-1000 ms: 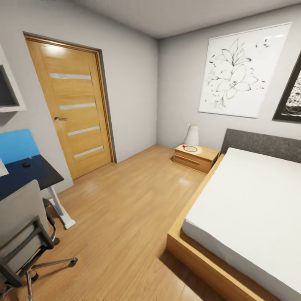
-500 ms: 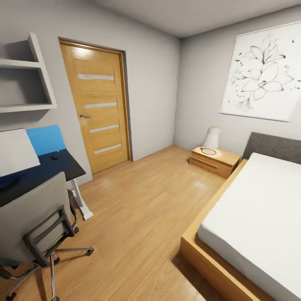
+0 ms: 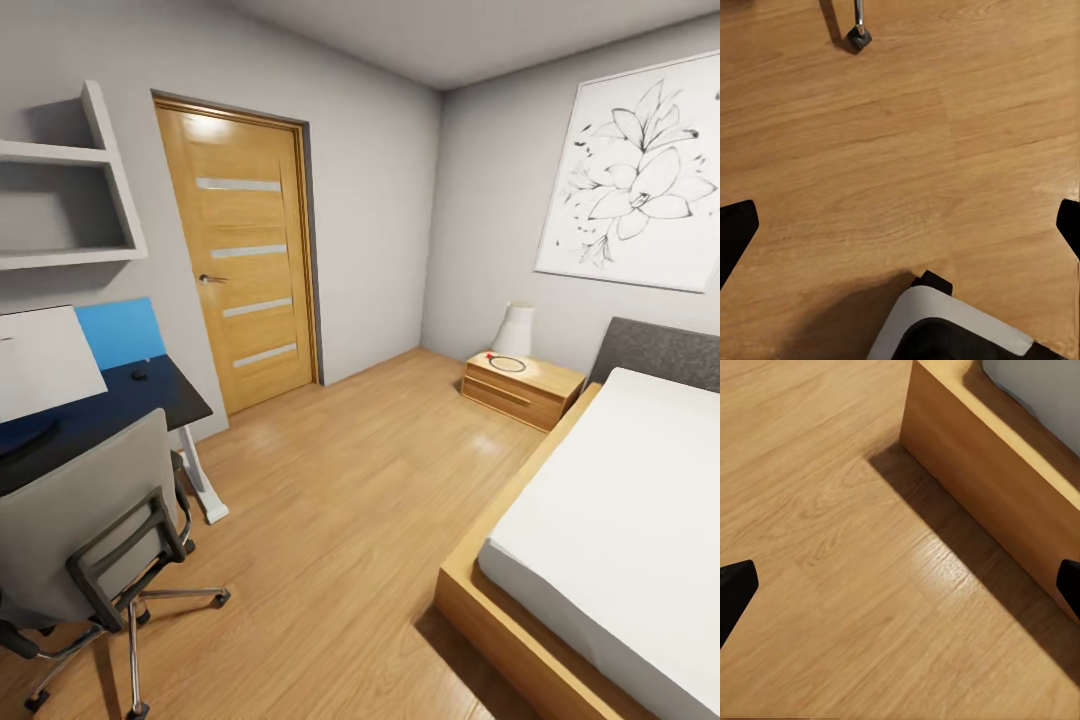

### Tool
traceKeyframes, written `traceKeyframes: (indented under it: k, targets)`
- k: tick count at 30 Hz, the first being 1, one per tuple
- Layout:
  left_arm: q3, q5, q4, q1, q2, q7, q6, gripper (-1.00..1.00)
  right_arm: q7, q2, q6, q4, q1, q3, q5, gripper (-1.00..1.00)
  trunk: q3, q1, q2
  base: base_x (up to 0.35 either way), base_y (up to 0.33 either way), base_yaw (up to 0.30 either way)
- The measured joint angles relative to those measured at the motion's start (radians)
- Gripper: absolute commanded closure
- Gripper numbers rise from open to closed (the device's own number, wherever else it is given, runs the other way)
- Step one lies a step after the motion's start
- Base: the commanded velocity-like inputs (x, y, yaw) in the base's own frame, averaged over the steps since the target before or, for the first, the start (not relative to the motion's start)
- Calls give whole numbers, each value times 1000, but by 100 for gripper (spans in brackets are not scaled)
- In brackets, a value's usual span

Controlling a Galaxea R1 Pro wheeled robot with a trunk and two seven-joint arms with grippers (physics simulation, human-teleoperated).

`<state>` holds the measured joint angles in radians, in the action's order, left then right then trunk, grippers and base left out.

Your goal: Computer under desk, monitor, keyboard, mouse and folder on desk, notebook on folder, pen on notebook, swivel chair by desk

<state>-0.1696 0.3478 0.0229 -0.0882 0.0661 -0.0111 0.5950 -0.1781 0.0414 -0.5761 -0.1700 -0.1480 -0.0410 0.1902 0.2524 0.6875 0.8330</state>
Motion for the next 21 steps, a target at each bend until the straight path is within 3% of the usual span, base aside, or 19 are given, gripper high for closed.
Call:
traceKeyframes:
  k: [8, 14, 21]
  targets:
    - [12, -3, 3, 0, 3, 0, -139, -100, 3, 2, 5, 1, 0, 1, -1, -100, 0, 0, 0, 0, 0, 0]
    - [16, -3, 4, 0, 6, -1, -162, -100, 4, 15, 6, 2, 0, 0, 0, -100, 0, 0, 0, 0, 0, 20]
    - [18, -3, 4, 0, 4, -1, -162, -100, 4, 18, 5, 2, 0, 0, 0, -100, 0, 0, 0, 0, 0, 222]
